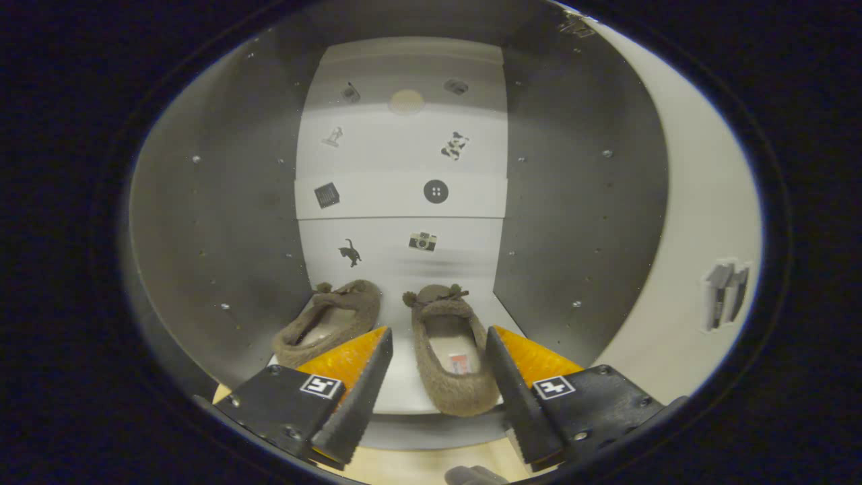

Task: Open the shoe cabinet door, grab the shoes and put them into the shoe cabinet, then close the shoe cabinet door.

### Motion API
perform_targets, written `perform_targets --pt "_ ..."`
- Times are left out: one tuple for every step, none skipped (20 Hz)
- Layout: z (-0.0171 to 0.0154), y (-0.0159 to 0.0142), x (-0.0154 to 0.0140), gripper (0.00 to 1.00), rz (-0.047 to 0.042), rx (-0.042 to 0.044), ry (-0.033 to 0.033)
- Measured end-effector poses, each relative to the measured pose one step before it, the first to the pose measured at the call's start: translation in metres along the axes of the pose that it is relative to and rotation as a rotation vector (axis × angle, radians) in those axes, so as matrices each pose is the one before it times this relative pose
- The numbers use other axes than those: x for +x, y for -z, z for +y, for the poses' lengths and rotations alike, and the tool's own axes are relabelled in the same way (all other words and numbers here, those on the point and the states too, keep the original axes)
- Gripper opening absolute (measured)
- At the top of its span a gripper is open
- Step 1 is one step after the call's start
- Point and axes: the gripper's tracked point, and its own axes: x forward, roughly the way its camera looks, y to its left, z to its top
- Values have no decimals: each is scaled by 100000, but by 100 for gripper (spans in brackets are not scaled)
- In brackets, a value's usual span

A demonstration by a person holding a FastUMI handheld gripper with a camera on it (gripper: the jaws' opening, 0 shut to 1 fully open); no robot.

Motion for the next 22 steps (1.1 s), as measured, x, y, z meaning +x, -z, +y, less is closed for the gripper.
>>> perform_targets --pt "-172 -85 -1564 94 -1481 880 -511" --pt "-242 -55 -1696 98 -1471 -50 -18" --pt "-101 -55 -1842 98 -1810 -530 -212" --pt "-130 17 -1860 98 -1524 -814 -72" --pt "-69 198 -2179 98 -1304 -500 -598" --pt "15 174 -1799 98 -953 225 -662" --pt "83 212 -2079 98 -998 423 -1432" --pt "69 183 -1979 98 -633 473 -1369" --pt "-165 269 -2108 98 -664 123 -819" --pt "-144 208 -1942 99 -934 -572 -1520" --pt "-211 158 -2062 99 -252 -488 -839" --pt "-420 240 -1986 99 -587 -222 -670" --pt "-352 162 -1879 99 196 206 -439" --pt "-344 355 -1744 99 583 926 -1013" --pt "-329 73 -1774 100 61 1624 -1626" --pt "-840 -51 -1500 99 -322 1285 170" --pt "-1121 -68 -1516 99 -457 482 712" --pt "-1164 -51 -1275 99 -307 430 810" --pt "-1047 -171 -1472 99 -410 330 441" --pt "-1053 -214 -1538 99 -936 25 -563" --pt "-976 -316 -1277 99 -1131 -980 -144" --pt "-1461 -326 -1318 99 -660 -2000 417"
